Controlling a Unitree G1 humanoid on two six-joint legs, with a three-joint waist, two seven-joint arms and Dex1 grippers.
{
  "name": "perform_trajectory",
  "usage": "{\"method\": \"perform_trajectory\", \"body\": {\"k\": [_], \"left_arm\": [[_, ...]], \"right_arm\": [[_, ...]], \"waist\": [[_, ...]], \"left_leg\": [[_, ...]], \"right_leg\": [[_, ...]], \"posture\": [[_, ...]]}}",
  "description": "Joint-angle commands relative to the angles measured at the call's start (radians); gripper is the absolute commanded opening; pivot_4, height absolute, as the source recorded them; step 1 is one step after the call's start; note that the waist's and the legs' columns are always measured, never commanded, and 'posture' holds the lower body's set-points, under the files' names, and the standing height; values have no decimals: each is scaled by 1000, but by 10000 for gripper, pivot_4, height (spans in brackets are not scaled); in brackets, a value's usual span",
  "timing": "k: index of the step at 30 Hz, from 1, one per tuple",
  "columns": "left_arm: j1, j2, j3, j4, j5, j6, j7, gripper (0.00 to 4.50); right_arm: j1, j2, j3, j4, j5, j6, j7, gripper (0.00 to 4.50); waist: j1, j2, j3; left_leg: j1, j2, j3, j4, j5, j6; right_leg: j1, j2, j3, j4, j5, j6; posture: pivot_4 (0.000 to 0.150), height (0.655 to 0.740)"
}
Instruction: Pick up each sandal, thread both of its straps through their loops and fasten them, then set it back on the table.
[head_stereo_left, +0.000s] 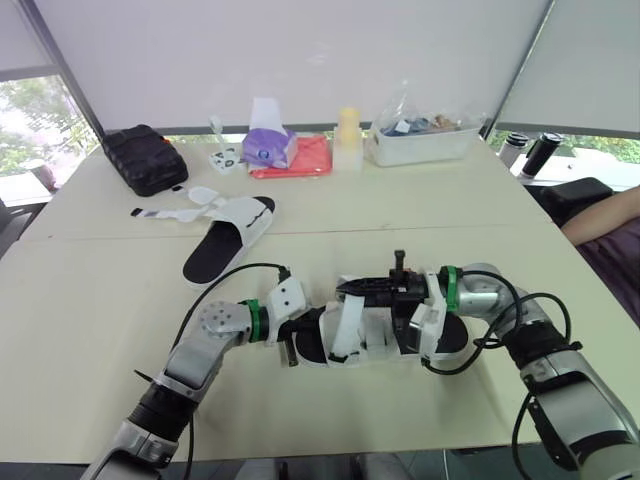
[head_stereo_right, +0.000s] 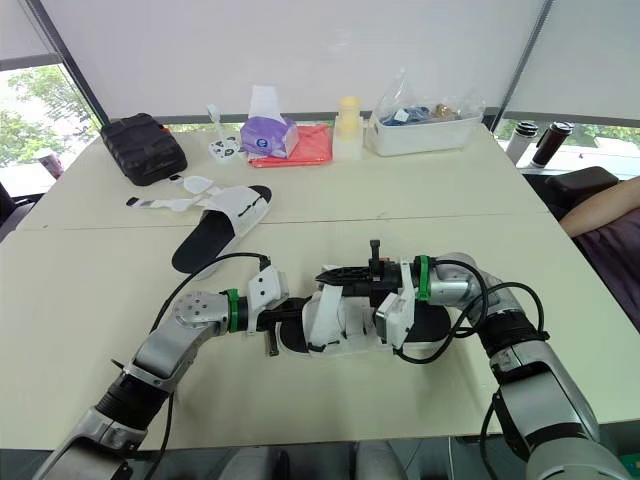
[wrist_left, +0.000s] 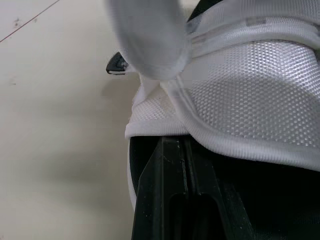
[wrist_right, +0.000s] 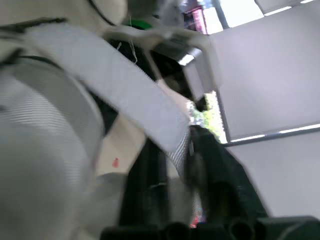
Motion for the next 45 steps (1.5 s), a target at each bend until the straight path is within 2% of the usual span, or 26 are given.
{"method": "perform_trajectory", "body": {"k": [1,3,9,12,13,15,18,21,23,25,29,33,39,45], "left_arm": [[5,-6,-30,11,12,3,-13,0],[3,-7,-31,13,13,2,-16,0],[-1,-8,-33,21,14,-3,-19,0],[-2,-8,-33,23,14,-6,-23,0],[-1,-8,-32,24,15,-6,-23,0],[1,-6,-30,23,15,-7,-22,0],[3,-2,-28,22,14,-8,-22,0],[8,2,-29,16,12,-8,-25,0],[7,2,-32,10,11,-3,-26,0],[2,1,-34,11,11,0,-26,0],[-8,-3,-35,20,12,-2,-28,0],[-13,-6,-35,26,11,-3,-29,0],[-12,-6,-36,26,10,-1,-32,0],[-13,-5,-35,28,10,0,-31,0]], "right_arm": [[-14,-13,-47,-33,-67,0,-71,29733],[-8,-32,-71,-49,-121,23,-101,37942],[33,-147,-115,-48,-171,65,-179,37942],[68,-215,-137,1,-107,182,-173,37942],[82,-229,-144,9,-28,269,-128,37942],[139,-247,-176,-55,230,537,45,37942],[267,-295,-270,-365,688,1098,230,37942],[390,-360,-386,-697,1174,1644,201,37942],[539,-442,-441,-906,1451,1890,200,37942],[659,-487,-477,-1043,1603,2031,188,37942],[816,-471,-473,-1209,1621,2110,150,37942],[879,-368,-367,-1221,1445,2085,97,37942],[860,-246,-268,-1138,1274,2054,97,37942],[789,-149,-212,-1106,1224,2069,103,37942]], "waist": [[0,0,0],[1,0,0],[6,0,0],[5,0,0],[5,0,0],[5,0,0],[8,1,0],[6,3,-1],[8,4,-1],[9,2,-2],[10,2,-2],[9,1,-2],[9,1,-2],[8,1,-2]], "left_leg": [[0,0,0,0,0,0],[0,0,0,0,0,0],[0,-1,0,1,0,0],[0,-1,1,1,0,0],[0,-1,1,1,0,0],[0,-1,2,1,0,0],[0,0,-1,1,0,0],[0,1,-3,2,-1,1],[1,2,-4,2,-1,2],[0,3,-7,2,-2,3],[0,2,-7,3,-2,4],[1,0,-4,4,-2,4],[0,-1,-3,4,-2,4],[0,-1,-3,4,-2,4]], "right_leg": [[0,0,0,0,0,0],[1,0,0,0,0,0],[1,0,0,-1,0,0],[2,0,0,-1,0,0],[2,0,0,-1,0,0],[3,0,0,-1,0,0],[4,0,0,-1,0,0],[4,0,0,-1,0,0],[5,-1,1,-1,0,0],[6,0,-2,-3,0,-1],[7,1,-3,-4,0,0],[7,2,-3,-4,0,1],[6,2,-3,-4,0,1],[6,3,-3,-4,0,1]], "posture": [[1500,7400],[1500,7400],[1500,7400],[1500,7400],[1500,7400],[1500,7400],[1500,7400],[1500,7400],[1500,7400],[1500,7400],[1500,7400],[1500,7400],[1500,7400],[1500,7400]]}}
